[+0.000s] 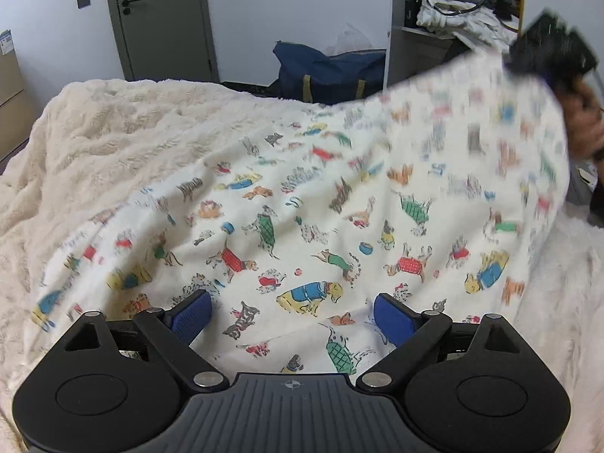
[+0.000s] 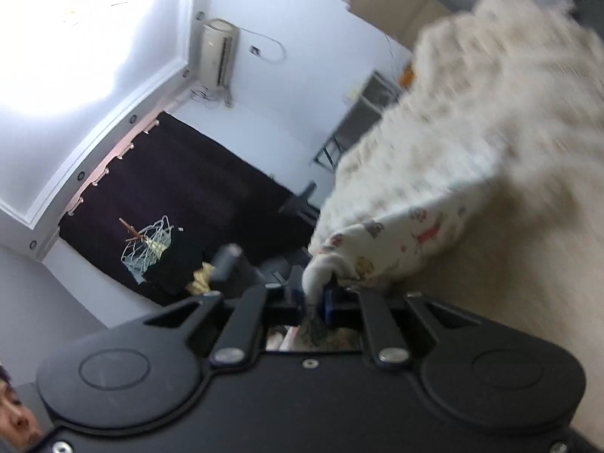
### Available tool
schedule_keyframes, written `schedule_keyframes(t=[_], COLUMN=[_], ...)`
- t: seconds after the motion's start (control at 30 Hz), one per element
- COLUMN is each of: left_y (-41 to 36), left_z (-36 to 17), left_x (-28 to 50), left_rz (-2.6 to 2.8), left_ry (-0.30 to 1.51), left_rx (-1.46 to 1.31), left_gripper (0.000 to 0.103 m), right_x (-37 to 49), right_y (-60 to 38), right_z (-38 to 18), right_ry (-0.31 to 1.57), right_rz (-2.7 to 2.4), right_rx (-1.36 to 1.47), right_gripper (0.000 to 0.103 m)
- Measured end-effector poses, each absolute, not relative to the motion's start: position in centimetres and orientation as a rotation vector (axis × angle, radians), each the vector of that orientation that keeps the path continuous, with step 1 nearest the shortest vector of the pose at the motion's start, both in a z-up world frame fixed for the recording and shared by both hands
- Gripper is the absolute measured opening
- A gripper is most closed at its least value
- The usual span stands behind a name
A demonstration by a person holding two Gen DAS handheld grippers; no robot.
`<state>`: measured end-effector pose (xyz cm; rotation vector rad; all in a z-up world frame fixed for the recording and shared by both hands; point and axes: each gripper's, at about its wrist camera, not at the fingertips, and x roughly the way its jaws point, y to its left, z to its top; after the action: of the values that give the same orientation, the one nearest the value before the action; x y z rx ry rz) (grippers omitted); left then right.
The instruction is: Fold clothes
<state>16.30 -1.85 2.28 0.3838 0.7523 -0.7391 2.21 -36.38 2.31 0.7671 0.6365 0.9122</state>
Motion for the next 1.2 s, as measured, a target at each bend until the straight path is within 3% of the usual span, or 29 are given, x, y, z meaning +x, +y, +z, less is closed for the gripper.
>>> schedule_keyframes(t=[0.17, 0.3, 0.43, 0.57, 0.67, 0.77, 0.83, 1.0, 1.2], left_y=[0.3, 10.8, 17.8, 18.5, 17.8, 16.6, 15.4, 10.6, 6.1], left_z=[2.9, 4.3, 2.9, 1.0, 1.0, 2.0, 2.9, 5.4, 4.8], left_x=[16.8, 17.4, 16.5, 15.5, 13.8, 12.1, 10.4, 7.7, 8.7], left_rz=[-0.789, -0.723, -0.698, -0.822, -0.876, -0.853, -0.808, -0.721, -0.717], left_ry=[0.776, 0.750, 0.682, 0.660, 0.622, 0.614, 0.596, 0.527, 0.571], left_rx=[0.288, -0.221, -0.611, -0.741, -0.698, -0.554, -0.400, -0.051, 0.098], left_gripper=[0.092, 0.092, 0.092, 0.093, 0.095, 0.097, 0.097, 0.098, 0.098], right_x=[2.8, 2.7, 0.0, -2.4, -3.2, -3.9, -4.3, -3.0, 2.4], right_y=[-29.8, -18.4, -10.0, -3.7, -7.4, -15.3, -18.9, -26.4, -29.5], right_z=[7.7, 11.7, 10.6, 6.0, 6.8, 8.9, 8.7, 4.0, -3.3], right_ry=[0.587, 0.619, 0.734, 0.895, 0.862, 0.741, 0.734, 0.817, 0.912], right_rz=[0.898, 0.927, 0.991, 1.055, 1.063, 0.997, 0.964, 0.858, 0.829], right_rx=[0.588, 0.306, 0.100, -0.117, -0.038, 0.036, 0.043, 0.166, 0.678], right_gripper=[0.009, 0.014, 0.036, 0.035, 0.036, 0.053, 0.055, 0.058, 0.057])
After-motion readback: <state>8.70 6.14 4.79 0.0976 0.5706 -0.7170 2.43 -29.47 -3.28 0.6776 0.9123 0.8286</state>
